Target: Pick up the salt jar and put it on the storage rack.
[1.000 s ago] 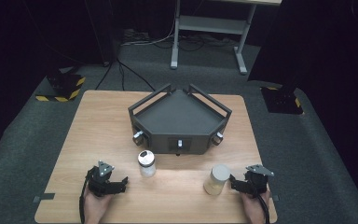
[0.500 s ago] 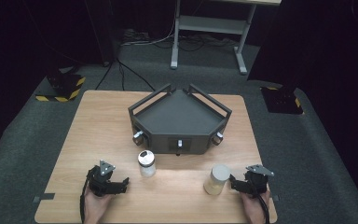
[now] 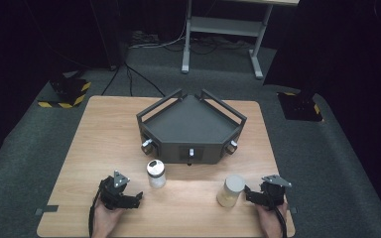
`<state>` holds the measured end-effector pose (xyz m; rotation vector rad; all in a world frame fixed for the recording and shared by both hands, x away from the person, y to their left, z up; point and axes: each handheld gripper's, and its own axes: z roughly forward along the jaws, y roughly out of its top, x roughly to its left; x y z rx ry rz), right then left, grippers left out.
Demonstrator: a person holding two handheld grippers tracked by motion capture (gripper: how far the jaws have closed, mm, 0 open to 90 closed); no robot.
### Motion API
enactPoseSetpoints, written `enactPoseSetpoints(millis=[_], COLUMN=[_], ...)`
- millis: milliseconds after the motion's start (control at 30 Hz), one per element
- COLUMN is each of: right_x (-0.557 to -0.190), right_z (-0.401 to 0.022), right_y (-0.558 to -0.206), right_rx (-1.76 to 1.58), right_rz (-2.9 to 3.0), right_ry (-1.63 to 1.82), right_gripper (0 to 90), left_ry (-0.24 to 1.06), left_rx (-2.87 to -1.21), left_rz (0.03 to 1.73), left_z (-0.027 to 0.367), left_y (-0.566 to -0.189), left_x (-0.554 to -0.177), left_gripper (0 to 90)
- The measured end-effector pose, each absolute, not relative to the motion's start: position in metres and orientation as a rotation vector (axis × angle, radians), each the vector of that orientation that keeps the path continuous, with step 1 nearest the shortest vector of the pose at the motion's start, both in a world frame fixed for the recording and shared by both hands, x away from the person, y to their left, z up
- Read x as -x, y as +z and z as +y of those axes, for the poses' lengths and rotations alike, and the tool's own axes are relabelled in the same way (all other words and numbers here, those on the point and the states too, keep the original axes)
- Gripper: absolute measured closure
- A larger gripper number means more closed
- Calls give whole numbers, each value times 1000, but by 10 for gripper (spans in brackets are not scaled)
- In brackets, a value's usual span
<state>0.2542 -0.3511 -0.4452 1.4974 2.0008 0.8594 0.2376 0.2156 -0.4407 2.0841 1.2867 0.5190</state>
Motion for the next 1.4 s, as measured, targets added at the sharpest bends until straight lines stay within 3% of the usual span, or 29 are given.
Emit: enactPoseSetpoints(millis=[933,1400], right_x=[-254,-254], right_z=[-351,-351], right_y=[-445,-445], right_rx=[-1495,-1491], right_rz=[2002,2002], right_ry=[859,860], right_gripper=[76,82], left_ry=[447,509], left_rx=[-2108,-2063], left_rz=[1174,1206], left_z=[170,157], left_y=[-432,-434], left_x=[-270,-272], left_gripper=[3,57])
